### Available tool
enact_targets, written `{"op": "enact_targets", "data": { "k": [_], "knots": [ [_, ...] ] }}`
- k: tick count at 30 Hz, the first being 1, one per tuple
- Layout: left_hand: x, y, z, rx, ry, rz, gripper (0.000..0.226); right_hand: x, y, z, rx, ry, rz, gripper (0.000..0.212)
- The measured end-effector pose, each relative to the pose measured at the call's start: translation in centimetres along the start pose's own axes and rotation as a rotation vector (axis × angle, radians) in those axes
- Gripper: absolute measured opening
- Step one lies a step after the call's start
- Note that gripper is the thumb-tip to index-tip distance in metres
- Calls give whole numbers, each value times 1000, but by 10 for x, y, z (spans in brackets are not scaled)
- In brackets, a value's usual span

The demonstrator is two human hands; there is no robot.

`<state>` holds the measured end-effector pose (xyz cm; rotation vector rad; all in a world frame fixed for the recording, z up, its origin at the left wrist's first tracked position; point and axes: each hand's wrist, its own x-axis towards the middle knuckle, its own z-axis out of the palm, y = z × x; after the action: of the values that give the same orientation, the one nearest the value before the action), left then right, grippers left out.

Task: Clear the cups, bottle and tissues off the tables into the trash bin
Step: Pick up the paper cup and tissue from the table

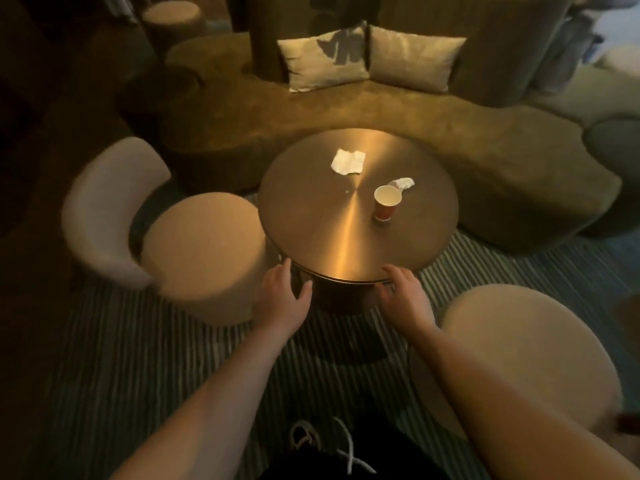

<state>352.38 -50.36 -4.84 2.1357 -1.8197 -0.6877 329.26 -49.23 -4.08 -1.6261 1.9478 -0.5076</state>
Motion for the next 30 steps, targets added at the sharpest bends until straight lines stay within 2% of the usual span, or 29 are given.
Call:
{"op": "enact_targets", "data": {
  "k": [8,18,23,26,30],
  "knots": [
    [87,14,11,45,-112,148,69,47,7,-4,-4,80,152,48],
    [261,72,14,149,-168,246,68,210,29,-31,39,255,344,50],
    [336,112,27,222,-248,328,70,262,35,-39,65,233,383,51],
    [375,127,42,267,-297,368,71,278,31,-27,91,171,363,62],
    [422,133,73,354,-329,376,75,297,27,-1,79,70,332,90]
  ]
}}
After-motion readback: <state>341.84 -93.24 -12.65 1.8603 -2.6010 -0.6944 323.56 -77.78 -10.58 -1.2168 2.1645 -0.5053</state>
